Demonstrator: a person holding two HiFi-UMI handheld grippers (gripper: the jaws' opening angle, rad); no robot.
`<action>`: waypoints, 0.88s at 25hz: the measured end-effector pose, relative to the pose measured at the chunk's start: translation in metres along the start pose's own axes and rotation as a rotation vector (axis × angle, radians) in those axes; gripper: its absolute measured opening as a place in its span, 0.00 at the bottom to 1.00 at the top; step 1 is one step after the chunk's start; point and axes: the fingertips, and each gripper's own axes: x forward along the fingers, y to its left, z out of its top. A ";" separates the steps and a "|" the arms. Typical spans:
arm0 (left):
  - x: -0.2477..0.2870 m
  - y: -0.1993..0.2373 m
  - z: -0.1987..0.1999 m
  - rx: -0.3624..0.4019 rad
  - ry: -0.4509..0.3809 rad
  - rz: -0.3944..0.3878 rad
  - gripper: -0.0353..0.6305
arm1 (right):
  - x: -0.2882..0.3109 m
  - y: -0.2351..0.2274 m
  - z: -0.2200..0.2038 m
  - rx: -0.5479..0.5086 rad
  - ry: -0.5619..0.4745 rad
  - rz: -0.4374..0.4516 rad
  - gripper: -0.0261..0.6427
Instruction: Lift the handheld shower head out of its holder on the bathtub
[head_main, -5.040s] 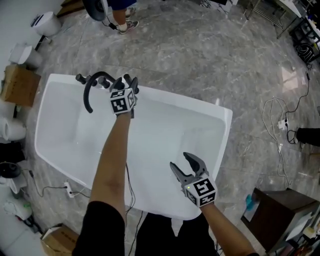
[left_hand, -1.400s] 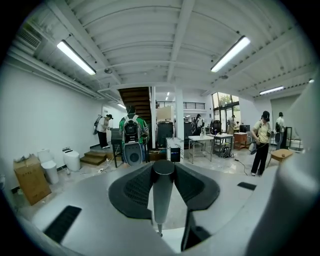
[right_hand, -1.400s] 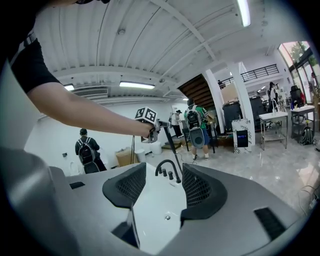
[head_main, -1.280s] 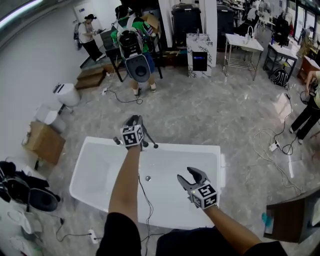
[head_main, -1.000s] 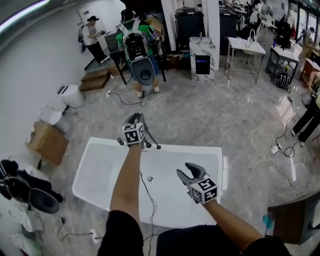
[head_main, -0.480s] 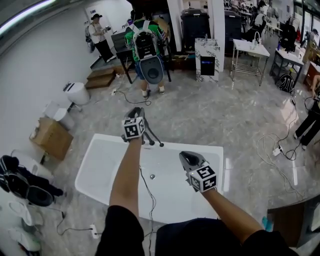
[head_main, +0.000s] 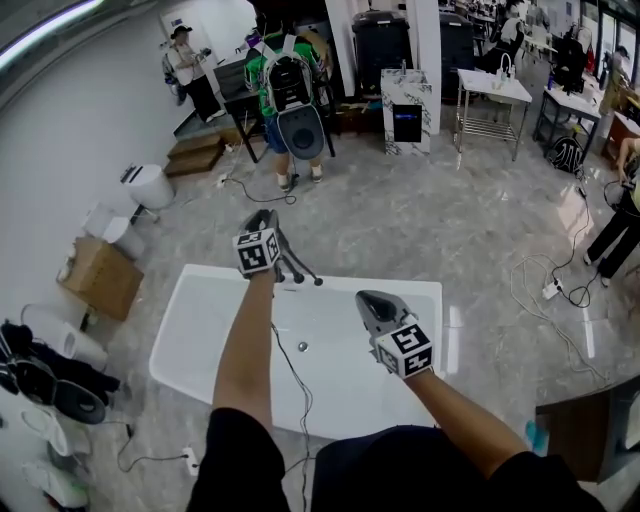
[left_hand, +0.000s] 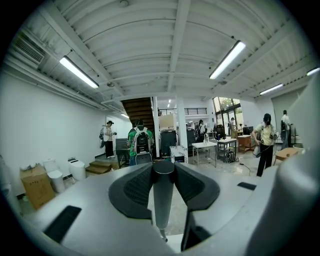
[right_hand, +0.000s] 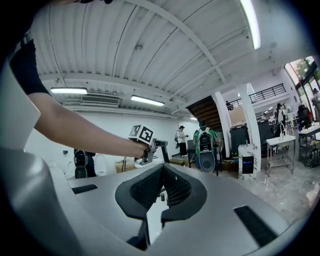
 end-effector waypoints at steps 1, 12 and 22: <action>0.000 -0.001 0.000 -0.002 -0.001 0.000 0.25 | -0.002 -0.001 0.000 -0.004 0.003 0.001 0.04; 0.005 0.008 -0.003 -0.039 -0.009 0.028 0.25 | -0.010 -0.009 -0.001 -0.008 -0.001 -0.028 0.04; 0.016 0.005 -0.010 -0.016 0.003 -0.002 0.25 | -0.006 -0.014 -0.006 0.005 -0.018 -0.023 0.04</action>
